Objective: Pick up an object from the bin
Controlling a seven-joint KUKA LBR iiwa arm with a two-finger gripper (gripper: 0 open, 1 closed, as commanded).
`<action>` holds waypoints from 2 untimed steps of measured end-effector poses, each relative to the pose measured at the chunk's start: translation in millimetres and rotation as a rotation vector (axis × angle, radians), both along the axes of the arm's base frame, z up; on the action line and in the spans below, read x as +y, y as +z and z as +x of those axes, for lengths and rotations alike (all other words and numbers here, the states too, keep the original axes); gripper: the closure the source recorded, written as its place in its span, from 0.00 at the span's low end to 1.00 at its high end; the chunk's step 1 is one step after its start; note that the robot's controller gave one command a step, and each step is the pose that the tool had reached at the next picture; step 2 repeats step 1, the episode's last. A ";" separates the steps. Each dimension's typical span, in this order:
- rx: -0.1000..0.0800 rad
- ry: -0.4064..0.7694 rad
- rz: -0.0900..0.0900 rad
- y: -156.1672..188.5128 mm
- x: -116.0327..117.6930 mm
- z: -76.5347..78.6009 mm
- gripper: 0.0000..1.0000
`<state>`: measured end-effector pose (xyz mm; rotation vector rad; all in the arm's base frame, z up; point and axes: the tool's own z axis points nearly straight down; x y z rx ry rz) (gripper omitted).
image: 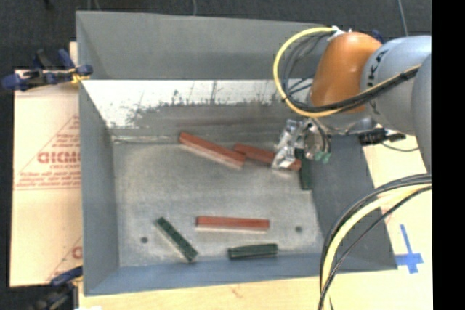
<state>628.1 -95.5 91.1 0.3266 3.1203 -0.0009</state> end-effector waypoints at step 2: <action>0.006 0.000 0.001 15.4 -0.1 -0.8 1.00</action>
Offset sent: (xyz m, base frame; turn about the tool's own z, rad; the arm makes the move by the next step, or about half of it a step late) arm 0.0001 0.0000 0.0169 0.0000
